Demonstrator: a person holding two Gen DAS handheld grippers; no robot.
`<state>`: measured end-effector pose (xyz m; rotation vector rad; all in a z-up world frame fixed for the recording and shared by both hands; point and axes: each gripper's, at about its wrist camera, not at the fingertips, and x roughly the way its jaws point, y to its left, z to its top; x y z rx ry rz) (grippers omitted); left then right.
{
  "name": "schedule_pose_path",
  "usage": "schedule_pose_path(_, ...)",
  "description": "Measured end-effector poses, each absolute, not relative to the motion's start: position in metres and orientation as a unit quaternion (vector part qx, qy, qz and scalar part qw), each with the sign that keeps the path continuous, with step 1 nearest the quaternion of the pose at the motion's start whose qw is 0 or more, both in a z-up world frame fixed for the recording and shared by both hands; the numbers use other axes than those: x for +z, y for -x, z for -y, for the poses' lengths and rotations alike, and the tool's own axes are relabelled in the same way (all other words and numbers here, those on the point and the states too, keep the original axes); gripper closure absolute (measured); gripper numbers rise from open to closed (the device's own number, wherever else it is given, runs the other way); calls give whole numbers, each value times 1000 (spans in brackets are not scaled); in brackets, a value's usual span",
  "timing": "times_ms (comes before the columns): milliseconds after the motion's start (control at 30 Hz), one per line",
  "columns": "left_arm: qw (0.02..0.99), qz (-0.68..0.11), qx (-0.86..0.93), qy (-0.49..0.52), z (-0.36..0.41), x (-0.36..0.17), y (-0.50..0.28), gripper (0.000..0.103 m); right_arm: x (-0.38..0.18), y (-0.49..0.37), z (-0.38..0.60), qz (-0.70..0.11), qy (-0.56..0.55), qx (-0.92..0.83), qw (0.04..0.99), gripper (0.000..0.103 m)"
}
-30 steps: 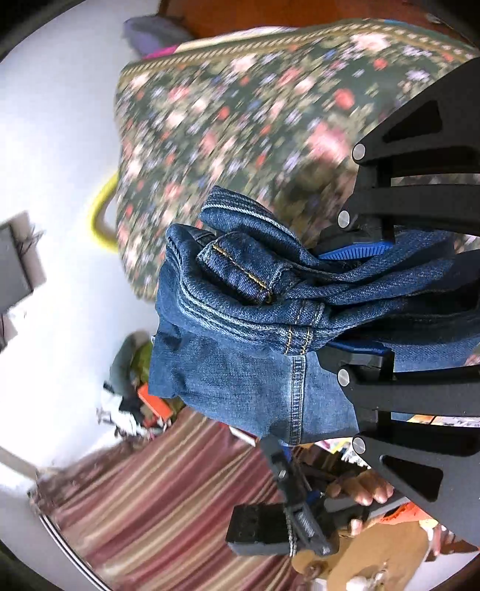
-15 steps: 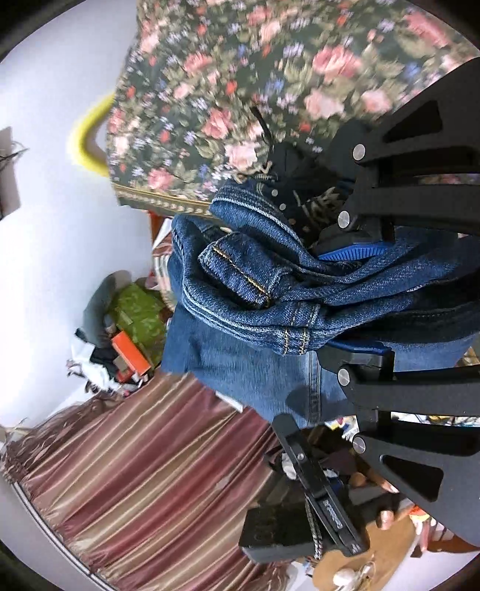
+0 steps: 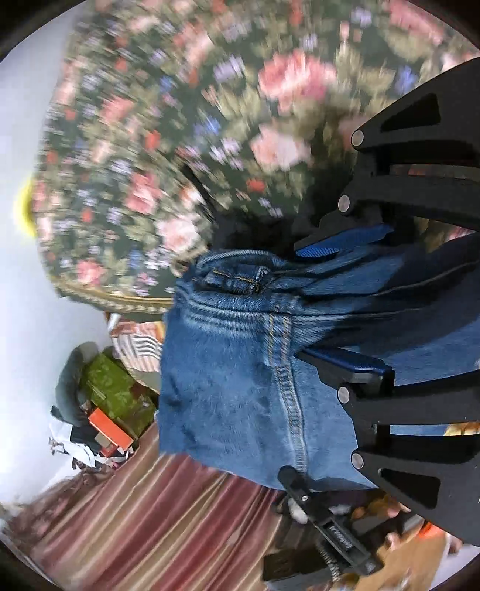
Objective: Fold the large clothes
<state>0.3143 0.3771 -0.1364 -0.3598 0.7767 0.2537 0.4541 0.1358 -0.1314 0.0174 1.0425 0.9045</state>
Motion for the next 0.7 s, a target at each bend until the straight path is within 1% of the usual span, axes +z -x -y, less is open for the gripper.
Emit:
schedule_pose_path(133,919,-349,125,133,-349,-109,-286,57,-86,-419,-111,-417,7,420,806,58)
schedule_pose_path(200,932,-322,127,110,-328,-84,-263,57,-65,-399,-98,-386,11,425,819,58)
schedule_pose_path(400,967,-220,119,59,-262,-3,-182,57,3,-322,-52,-267,16,447,854,58)
schedule_pose_path(500,978,-165,117,39,-227,28,-138,57,31,-278,-30,-201,16,456,867,58)
schedule_pose_path(567,983,-134,120,32,-210,41,-112,57,44,-246,-11,-160,8,465,870,58)
schedule_pose_path(700,989,-73,121,32,-175,53,-54,57,55,-199,14,-113,-9,478,871,58)
